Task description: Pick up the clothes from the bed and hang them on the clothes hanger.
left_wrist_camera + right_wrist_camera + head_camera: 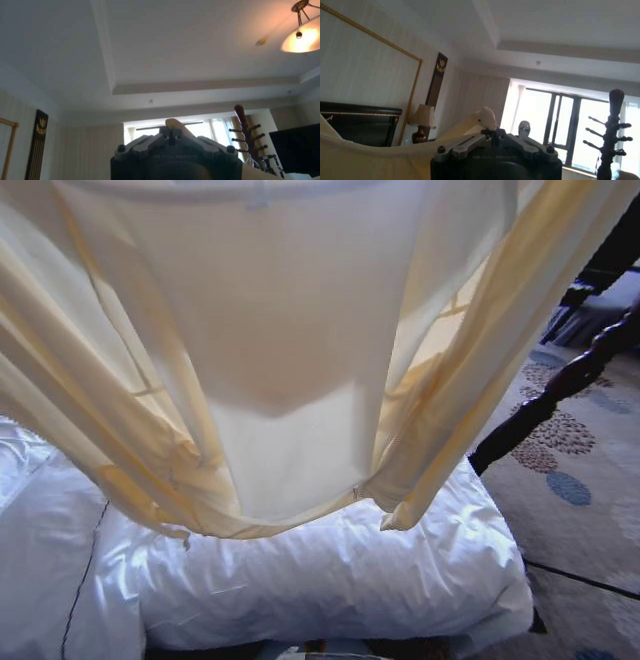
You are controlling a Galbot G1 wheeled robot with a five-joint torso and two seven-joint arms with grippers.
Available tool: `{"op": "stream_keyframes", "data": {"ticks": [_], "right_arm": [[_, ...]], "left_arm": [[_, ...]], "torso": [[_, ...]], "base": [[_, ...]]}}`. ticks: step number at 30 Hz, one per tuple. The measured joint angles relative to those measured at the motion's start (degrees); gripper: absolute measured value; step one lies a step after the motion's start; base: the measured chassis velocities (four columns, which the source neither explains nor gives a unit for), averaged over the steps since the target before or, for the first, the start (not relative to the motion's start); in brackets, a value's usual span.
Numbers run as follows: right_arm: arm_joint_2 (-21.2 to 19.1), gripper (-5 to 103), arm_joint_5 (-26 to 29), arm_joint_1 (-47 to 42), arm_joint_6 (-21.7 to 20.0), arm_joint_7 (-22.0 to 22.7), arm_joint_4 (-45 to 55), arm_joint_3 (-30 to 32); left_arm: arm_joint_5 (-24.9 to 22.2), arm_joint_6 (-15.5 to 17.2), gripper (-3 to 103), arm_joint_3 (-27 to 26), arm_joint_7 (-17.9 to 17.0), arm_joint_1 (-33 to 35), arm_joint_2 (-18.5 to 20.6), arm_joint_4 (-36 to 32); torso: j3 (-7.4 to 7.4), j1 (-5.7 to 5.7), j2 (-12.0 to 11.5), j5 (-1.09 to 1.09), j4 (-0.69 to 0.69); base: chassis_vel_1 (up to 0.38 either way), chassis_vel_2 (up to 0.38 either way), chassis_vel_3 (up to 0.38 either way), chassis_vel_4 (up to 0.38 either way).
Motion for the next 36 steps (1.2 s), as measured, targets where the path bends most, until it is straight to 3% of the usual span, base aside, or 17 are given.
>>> {"op": "stream_keyframes", "data": {"ticks": [7, 20, 23, 24, 27, 28, 31, 32, 34, 36], "right_arm": [[-4.1, 0, 1.5, -1.5, 0.4, -1.2, -0.9, 2.7], [-2.5, 0, 1.1, -0.6, 0.6, -0.8, 2.4, -0.6], [0.9, 0, -4.3, -2.2, 0.5, -2.0, 2.7, -4.3], [0.9, 0, -4.3, -2.2, 0.5, -2.0, 2.7, -4.3], [7.9, 0, -14.5, -1.9, -0.8, -2.4, 3.2, -13.0], [7.9, 0, -14.5, -1.9, -0.8, -2.4, 3.2, -13.0], [16.5, 0, -23.2, -5.6, -2.3, 0.4, 2.7, -20.1], [16.5, 0, -23.2, -5.6, -2.3, 0.4, 2.7, -20.1], [22.3, 0, -28.4, -10.6, -2.7, 1.7, 0.6, -21.9], [28.6, 0, -36.7, -12.9, -2.7, 0.6, -2.9, -27.7]], "left_arm": [[-0.8, 1.3, 0, -2.5, 0.9, 0.2, -0.2, 0.7], [-0.7, 4.0, 0, -3.2, 2.4, 1.2, -1.6, 0.3], [4.1, 3.3, 0, 4.9, 2.8, -0.3, -2.2, -0.5], [4.1, 3.3, 0, 4.9, 2.8, -0.3, -2.2, -0.5], [13.1, 1.4, 0, 18.0, 3.7, -2.8, -3.2, -0.4], [13.1, 1.4, 0, 18.0, 3.7, -2.8, -3.2, -0.4], [23.8, -1.2, 0, 33.4, 5.4, -5.7, -4.6, 1.1], [23.8, -1.2, 0, 33.4, 5.4, -5.7, -4.6, 1.1], [29.0, -2.4, 0, 40.8, 6.5, -6.9, -4.8, 3.7], [32.5, -3.3, 0, 45.1, 8.3, -7.2, -4.6, 7.0]], "torso": [[0.00, 0.00, 0.0, -0.01, 0.00], [0.00, -0.01, 0.0, 0.03, 0.00], [-0.01, -0.02, 0.0, 0.00, 0.00], [-0.01, -0.02, 0.0, 0.00, 0.00], [0.00, 0.00, 0.0, 0.03, 0.00], [0.00, 0.00, 0.0, 0.03, 0.00], [0.01, 0.01, 0.0, 0.04, 0.00], [0.01, 0.01, 0.0, 0.04, 0.00], [0.01, 0.01, 0.0, -0.02, -0.01], [0.00, 0.00, 0.0, -0.01, 0.00]], "base": [[0.000, 0.000, 0.000, 0.000], [0.000, 0.000, 0.000, 0.000], [0.000, 0.000, 0.000, 0.000], [0.000, 0.000, 0.000, 0.000], [0.000, 0.000, 0.000, 0.000], [0.000, 0.000, 0.000, 0.000], [0.000, 0.000, 0.000, 0.000], [0.000, 0.000, 0.000, 0.000], [0.000, 0.000, 0.000, 0.000], [0.000, 0.000, 0.000, 0.000]]}}
